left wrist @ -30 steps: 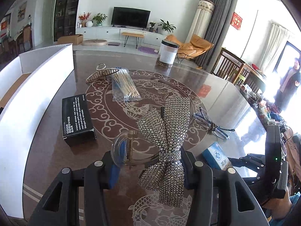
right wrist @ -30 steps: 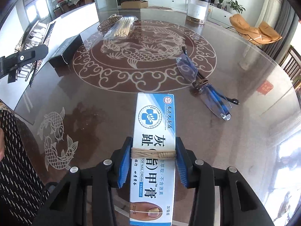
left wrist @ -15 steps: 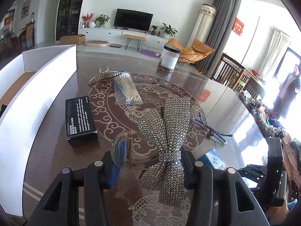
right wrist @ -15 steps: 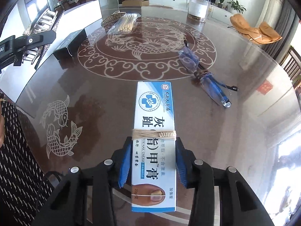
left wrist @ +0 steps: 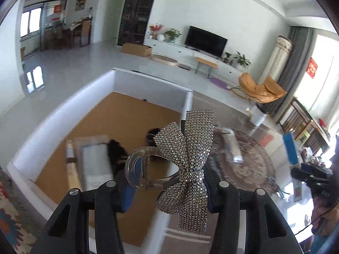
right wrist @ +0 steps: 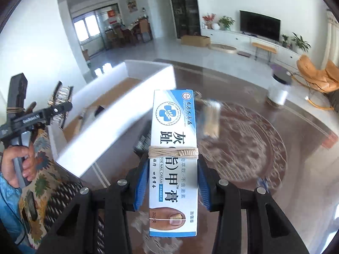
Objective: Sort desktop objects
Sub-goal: 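Carry the cream box and bow clip over the white bin and open both tools, then withdraw both tools from the white bin back over the table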
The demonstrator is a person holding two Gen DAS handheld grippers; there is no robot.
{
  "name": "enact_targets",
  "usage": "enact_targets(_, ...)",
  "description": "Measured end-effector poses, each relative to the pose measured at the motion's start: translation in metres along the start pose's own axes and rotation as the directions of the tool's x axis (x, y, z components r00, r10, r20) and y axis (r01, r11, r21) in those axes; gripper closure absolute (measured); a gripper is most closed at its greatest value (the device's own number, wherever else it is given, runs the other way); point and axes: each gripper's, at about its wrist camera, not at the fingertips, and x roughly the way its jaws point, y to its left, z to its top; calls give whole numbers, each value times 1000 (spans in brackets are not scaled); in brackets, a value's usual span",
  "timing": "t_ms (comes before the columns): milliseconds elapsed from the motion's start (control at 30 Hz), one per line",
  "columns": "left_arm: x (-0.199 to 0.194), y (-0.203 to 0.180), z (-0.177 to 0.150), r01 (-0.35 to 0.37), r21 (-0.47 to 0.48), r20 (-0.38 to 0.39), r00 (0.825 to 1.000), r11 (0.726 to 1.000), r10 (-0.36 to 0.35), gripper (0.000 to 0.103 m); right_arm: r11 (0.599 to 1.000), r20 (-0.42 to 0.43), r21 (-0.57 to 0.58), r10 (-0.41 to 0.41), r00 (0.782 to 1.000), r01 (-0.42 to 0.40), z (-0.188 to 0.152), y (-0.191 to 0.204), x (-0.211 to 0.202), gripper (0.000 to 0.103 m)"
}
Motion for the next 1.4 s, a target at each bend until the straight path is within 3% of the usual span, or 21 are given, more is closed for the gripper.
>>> enact_targets(133,13,69,20,-141,-46,-52,989,989,138,52,984,16,-55,172,985,-171,68,82,36,60)
enact_targets(267,36,117,17,-251,-82,-135,962,965,238,52,943,-35,-84,319,947,-321,106,167,91,60)
enact_targets(333,49,132,11,-295,-72,-181,943,953,278,52,922,-93,-86,370,924,-378,107,205,126,60)
enact_targets(400,59,145,4,-331,-85,-220,926,940,306,52,915,-141,-104,375,916,-391,96,234,155,60)
enact_targets(500,72,163,-7,-342,-151,-294,911,927,288,51,914,-221,-117,358,907,-389,75,259,199,59)
enact_targets(533,75,167,-10,-345,-163,-311,907,924,284,48,916,-240,-113,352,905,-386,69,263,210,58)
enact_targets(567,78,169,-13,-356,-165,-328,899,920,290,38,917,-253,-106,349,902,-385,64,264,219,57)
enact_targets(600,79,168,-15,-379,-157,-337,888,912,311,29,920,-259,-97,345,902,-379,60,264,226,45)
enact_targets(633,78,165,-16,-391,-144,-322,887,909,331,29,924,-252,-91,339,906,-371,58,263,226,25)
enact_targets(700,73,159,-19,-409,-122,-287,887,904,362,29,923,-205,-79,354,912,-376,56,255,218,16)
enact_targets(767,64,149,-22,-419,-124,-242,892,899,382,29,925,-164,-72,357,920,-372,61,240,204,16)
enact_targets(833,50,133,-18,-395,-132,-181,912,909,369,29,929,-113,-64,356,928,-364,63,221,183,14)
enact_targets(967,27,63,-18,-280,-55,-94,957,959,274,29,943,-6,-21,333,943,-333,50,160,137,11)
enact_targets(1133,29,-56,-31,-89,109,-104,989,990,101,8,987,44,71,143,989,-146,0,50,84,9)
enact_targets(1200,43,-104,-44,0,174,-151,988,985,26,4,996,23,83,26,999,-28,-33,6,66,9)
enact_targets(1267,61,-151,-67,95,228,-235,971,969,-40,4,992,-19,76,-102,995,103,-73,-34,52,8)
enact_targets(1333,85,-193,-92,161,269,-325,943,949,-68,4,968,-89,67,-234,968,240,-114,-71,38,8)
enact_targets(1400,116,-232,-115,165,315,-375,926,935,-37,4,941,-154,87,-311,938,326,-155,-101,31,8)
